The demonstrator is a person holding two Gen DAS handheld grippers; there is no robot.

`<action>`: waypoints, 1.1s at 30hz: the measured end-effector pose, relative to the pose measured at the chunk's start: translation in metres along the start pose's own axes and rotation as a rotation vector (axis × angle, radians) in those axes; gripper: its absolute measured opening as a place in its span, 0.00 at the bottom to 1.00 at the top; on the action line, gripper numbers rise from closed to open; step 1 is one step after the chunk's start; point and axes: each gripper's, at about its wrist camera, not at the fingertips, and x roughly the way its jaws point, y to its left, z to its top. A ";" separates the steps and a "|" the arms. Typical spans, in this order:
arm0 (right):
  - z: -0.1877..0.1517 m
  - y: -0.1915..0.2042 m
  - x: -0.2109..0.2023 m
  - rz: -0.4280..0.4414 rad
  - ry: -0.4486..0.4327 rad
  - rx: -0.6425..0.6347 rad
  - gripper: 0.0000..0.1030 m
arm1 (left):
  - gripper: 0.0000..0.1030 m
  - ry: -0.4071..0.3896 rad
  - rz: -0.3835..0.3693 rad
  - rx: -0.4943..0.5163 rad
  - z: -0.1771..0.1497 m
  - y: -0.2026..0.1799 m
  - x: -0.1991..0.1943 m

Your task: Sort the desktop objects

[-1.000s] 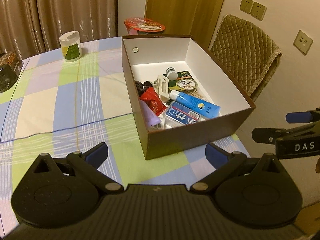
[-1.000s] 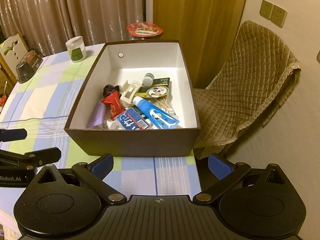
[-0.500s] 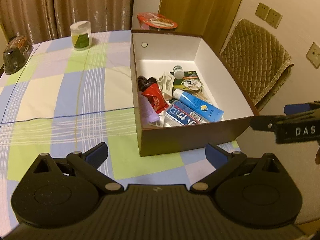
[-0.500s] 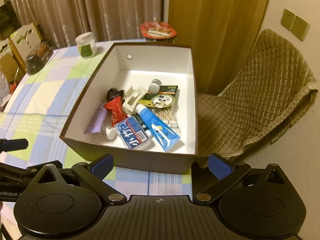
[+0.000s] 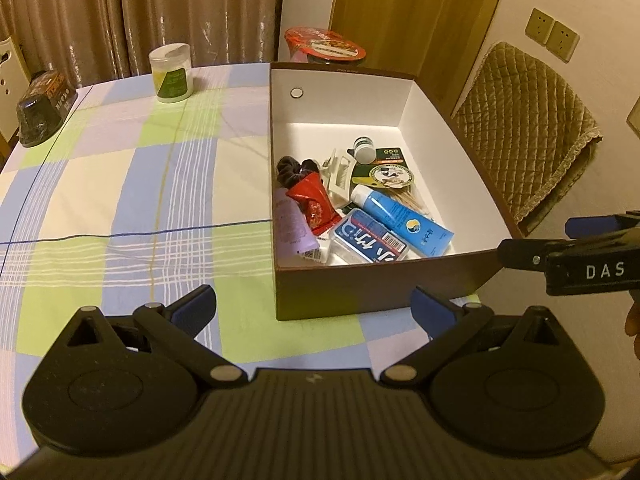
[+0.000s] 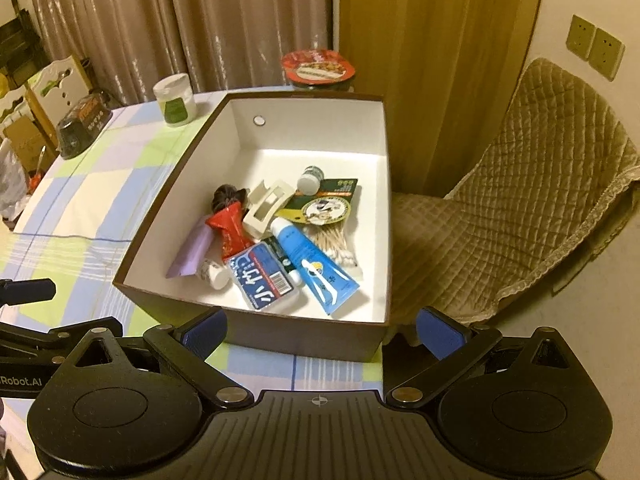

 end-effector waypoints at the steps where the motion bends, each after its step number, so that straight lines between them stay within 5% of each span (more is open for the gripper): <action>1: 0.000 -0.001 -0.001 -0.002 -0.001 0.005 1.00 | 0.99 -0.001 -0.002 0.000 0.001 0.000 0.000; 33: -0.017 -0.014 -0.002 0.010 0.007 0.063 1.00 | 0.99 0.000 0.003 0.047 0.001 -0.015 0.006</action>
